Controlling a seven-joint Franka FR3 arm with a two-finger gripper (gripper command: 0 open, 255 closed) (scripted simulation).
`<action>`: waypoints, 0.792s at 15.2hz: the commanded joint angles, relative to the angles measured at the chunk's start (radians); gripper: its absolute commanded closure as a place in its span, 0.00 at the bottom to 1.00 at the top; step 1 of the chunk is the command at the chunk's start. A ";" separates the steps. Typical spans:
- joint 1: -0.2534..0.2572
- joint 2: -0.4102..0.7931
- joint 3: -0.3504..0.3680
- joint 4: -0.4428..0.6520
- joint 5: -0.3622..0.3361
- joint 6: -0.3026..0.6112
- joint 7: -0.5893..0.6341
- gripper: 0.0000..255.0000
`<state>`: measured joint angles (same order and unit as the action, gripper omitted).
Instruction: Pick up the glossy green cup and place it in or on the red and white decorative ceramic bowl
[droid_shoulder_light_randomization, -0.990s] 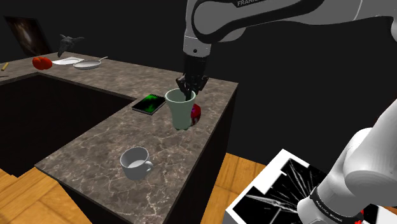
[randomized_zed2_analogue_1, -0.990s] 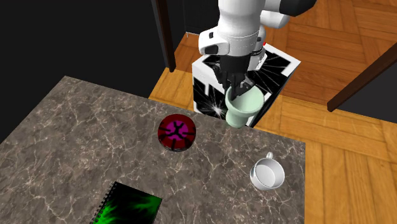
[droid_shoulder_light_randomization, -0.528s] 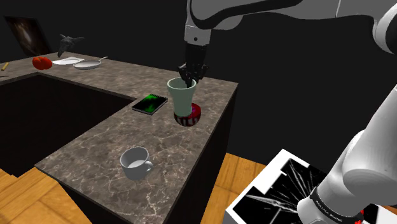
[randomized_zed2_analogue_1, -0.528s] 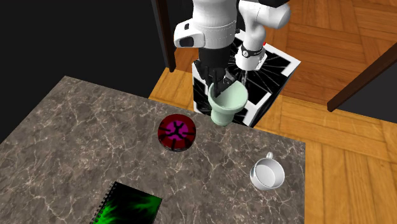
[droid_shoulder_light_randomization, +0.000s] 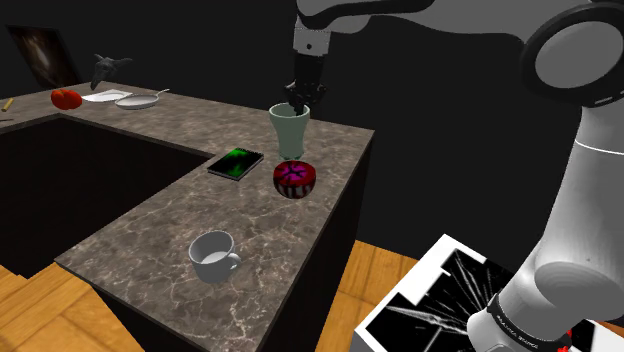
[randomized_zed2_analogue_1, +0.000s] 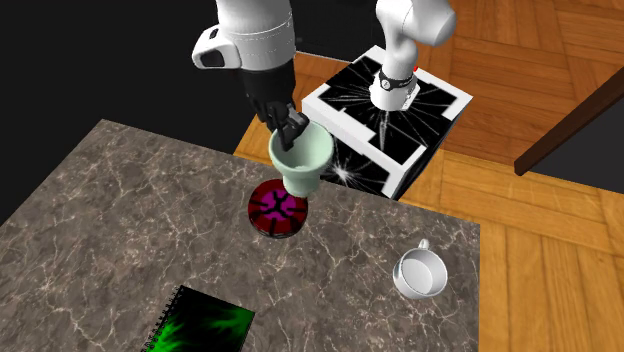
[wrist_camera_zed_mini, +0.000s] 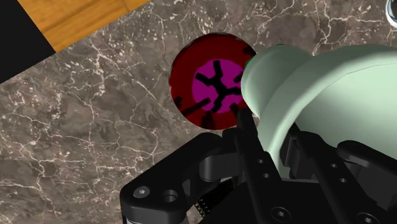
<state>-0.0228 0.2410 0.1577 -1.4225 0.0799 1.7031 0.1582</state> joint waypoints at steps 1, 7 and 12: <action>-0.018 0.065 -0.013 0.115 -0.005 -0.053 -0.029 1.00; -0.042 0.192 -0.029 0.286 -0.014 -0.103 -0.070 1.00; -0.045 0.170 -0.029 0.186 -0.011 -0.025 -0.078 1.00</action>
<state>-0.0675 0.4139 0.1286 -1.2206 0.0683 1.6634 0.0813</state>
